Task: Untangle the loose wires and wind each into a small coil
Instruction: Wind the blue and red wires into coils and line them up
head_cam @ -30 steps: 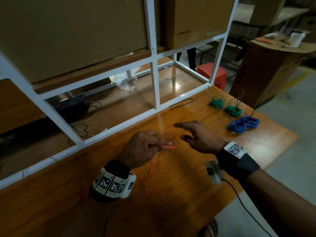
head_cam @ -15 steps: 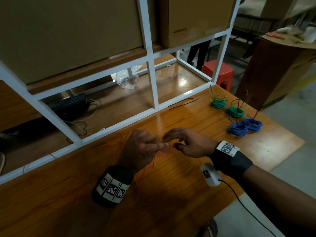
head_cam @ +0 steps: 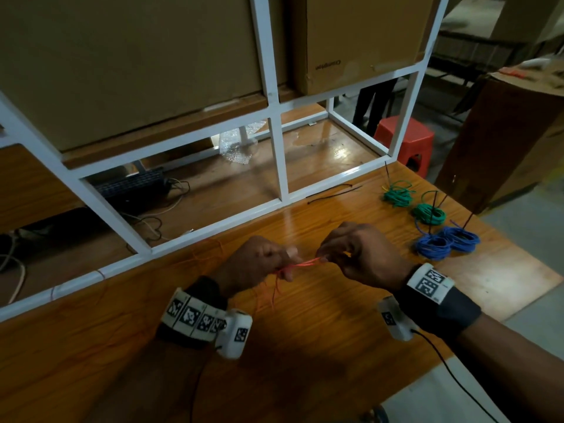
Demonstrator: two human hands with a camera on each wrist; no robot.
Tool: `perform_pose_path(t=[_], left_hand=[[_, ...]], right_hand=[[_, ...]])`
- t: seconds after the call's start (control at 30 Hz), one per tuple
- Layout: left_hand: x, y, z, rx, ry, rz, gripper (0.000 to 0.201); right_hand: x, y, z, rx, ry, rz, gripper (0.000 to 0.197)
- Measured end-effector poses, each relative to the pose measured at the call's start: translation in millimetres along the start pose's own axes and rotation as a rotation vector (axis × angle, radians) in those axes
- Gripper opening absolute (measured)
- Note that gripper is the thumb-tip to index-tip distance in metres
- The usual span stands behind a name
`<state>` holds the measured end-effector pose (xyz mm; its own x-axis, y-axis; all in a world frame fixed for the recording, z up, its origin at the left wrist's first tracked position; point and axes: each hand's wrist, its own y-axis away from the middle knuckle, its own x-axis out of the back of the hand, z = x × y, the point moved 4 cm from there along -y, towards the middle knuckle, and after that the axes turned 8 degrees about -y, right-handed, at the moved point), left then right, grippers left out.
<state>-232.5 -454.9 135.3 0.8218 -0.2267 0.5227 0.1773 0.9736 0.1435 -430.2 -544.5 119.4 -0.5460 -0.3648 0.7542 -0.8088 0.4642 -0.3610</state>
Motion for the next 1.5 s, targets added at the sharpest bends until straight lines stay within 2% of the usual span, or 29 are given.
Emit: perform_pose_path(t=[0.1, 0.17, 0.23, 0.27, 0.37, 0.4, 0.47, 0.57, 0.6, 0.7, 0.73, 0.77, 0.8, 0.83, 0.9, 1.03, 1.13, 1.23, 1.3, 1.4, 1.47, 1.5], left_hand=[[-1.2, -8.4, -4.8, 0.056, -0.047, -0.299, 0.014], [-2.1, -13.8, -7.9, 0.089, -0.001, -0.335, 0.008], [-3.8, -20.3, -9.4, 0.079, -0.081, -0.25, 0.003], [-3.7, -23.5, -9.8, 0.056, -0.193, -0.161, 0.004], [1.0, -28.1, -17.1, -0.006, -0.527, 0.239, 0.011], [3.8, -27.2, -23.7, 0.001, -0.584, 0.339, 0.013], [11.0, -22.9, -44.3, 0.084, -0.664, 0.429, 0.015], [24.2, -6.5, -78.0, 0.225, -0.58, 0.433, 0.017], [26.5, -1.2, -82.0, 0.222, -0.527, 0.435, 0.015], [24.9, 6.6, -71.6, 0.115, -0.435, 0.524, 0.021], [22.4, 5.7, -62.5, 0.068, -0.437, 0.559, 0.021], [17.8, 2.7, -53.5, 0.016, -0.452, 0.576, 0.02], [11.3, -1.6, -45.8, -0.027, -0.474, 0.576, 0.018], [4.0, -5.9, -39.2, -0.057, -0.493, 0.565, 0.016], [-9.0, -13.4, -30.5, -0.097, -0.535, 0.537, 0.013], [-18.5, -16.3, -21.6, -0.184, -0.615, 0.558, 0.012], [-13.0, -11.6, -33.6, -0.176, -0.623, 0.557, 0.015], [0.7, -5.3, -61.6, -0.067, -0.656, 0.605, 0.012], [15.5, 1.4, -85.5, 0.018, -0.617, 0.649, 0.014], [33.7, 13.6, -112.8, 0.097, -0.597, 0.691, 0.018], [33.8, 16.5, -117.5, 0.025, -0.6, 0.671, 0.022], [32.2, 17.1, -115.1, -0.011, -0.587, 0.677, 0.023]], right_hand=[[6.9, 2.7, -2.8, 0.041, 0.088, 0.017, 0.02], [9.4, 4.7, -3.2, 0.049, 0.139, 0.031, 0.019], [11.5, 9.0, -1.1, 0.045, 0.176, 0.053, 0.019], [13.4, 10.9, 0.9, 0.033, 0.183, 0.078, 0.019], [21.0, 16.4, 9.0, -0.017, 0.197, 0.158, 0.019], [23.9, 19.1, 10.1, -0.028, 0.208, 0.181, 0.02], [34.0, 28.8, 15.0, -0.07, 0.211, 0.248, 0.023], [57.1, 53.5, 40.6, -0.247, 0.144, 0.339, 0.027], [61.3, 59.1, 49.6, -0.328, 0.125, 0.308, 0.028], [45.2, 63.9, 60.4, -0.535, 0.192, -0.032, 0.025], [36.0, 62.3, 56.2, -0.543, 0.245, -0.134, 0.037], [25.9, 59.0, 50.4, -0.514, 0.251, -0.2, 0.057], [17.6, 52.4, 40.1, -0.492, 0.207, -0.222, 0.072], [10.0, 43.5, 27.6, -0.468, 0.147, -0.209, 0.079], [-7.8, 24.3, 1.9, -0.422, 0.011, -0.172, 0.074], [-33.4, 4.7, -23.9, -0.36, -0.126, -0.134, 0.02], [-22.6, 14.2, -23.9, -0.369, -0.311, -0.036, 0.025], [3.8, 31.5, -22.4, -0.357, -0.433, 0.05, 0.021], [29.1, 46.9, -16.6, -0.372, -0.5, 0.164, 0.02], [55.0, 74.4, -0.9, -0.461, -0.496, 0.276, 0.019], [54.0, 91.7, 15.4, -0.58, -0.429, 0.246, 0.021], [47.4, 98.2, 23.3, -0.643, -0.388, 0.174, 0.029]])
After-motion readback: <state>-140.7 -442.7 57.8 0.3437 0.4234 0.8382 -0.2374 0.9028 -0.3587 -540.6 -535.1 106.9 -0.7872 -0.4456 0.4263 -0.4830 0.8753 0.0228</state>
